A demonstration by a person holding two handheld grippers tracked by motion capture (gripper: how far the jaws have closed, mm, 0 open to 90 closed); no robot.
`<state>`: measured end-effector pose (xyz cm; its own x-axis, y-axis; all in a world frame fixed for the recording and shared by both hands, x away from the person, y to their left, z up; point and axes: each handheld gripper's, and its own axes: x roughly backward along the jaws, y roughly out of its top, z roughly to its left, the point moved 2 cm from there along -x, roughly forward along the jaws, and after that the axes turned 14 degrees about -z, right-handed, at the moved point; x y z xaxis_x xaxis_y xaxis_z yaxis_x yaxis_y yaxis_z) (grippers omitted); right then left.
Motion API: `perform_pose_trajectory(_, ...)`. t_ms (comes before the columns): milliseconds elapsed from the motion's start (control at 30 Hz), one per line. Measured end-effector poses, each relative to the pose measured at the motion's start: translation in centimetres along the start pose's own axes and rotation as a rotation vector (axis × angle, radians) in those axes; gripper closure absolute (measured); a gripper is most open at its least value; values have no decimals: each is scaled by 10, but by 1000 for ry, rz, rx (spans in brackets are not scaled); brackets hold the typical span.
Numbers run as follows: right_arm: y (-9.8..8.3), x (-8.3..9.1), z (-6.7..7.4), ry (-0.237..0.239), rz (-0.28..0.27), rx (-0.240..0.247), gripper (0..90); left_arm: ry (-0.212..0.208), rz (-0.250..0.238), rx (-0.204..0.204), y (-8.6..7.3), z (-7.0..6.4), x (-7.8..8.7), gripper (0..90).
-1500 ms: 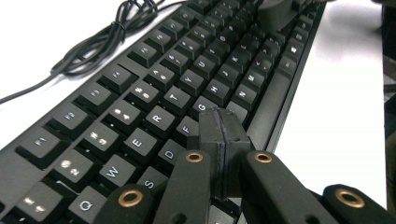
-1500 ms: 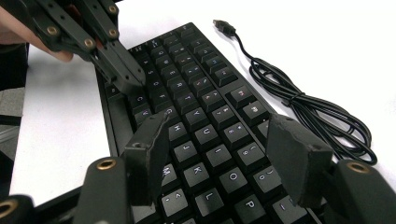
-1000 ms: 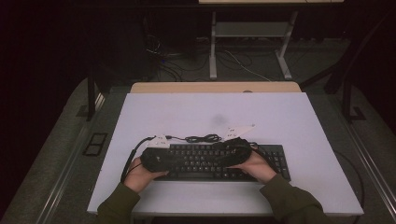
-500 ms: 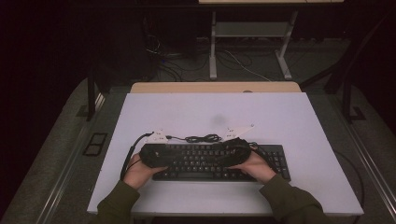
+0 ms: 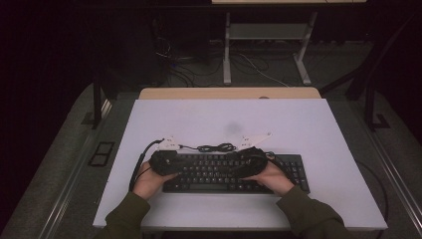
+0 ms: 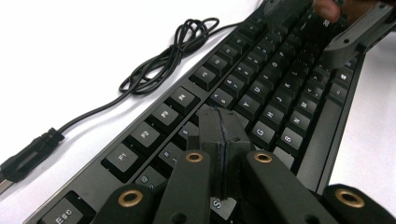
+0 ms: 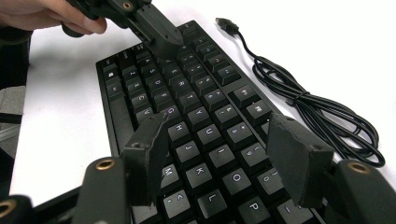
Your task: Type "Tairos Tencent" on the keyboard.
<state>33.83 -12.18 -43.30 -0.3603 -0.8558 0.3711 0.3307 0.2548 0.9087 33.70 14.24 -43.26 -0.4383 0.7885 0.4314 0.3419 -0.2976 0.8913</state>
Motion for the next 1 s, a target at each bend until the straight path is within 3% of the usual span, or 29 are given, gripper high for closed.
perform_pose_trajectory(367, 0, 0, 0, -1, -1, 2, 384, 5, 51, -10, -5, 0, -6, 895)
perform_pose_trajectory(1000, 0, 0, 0, -1, 0, 2, 383, 7, 60, -9, -8, 1, -9, 894)
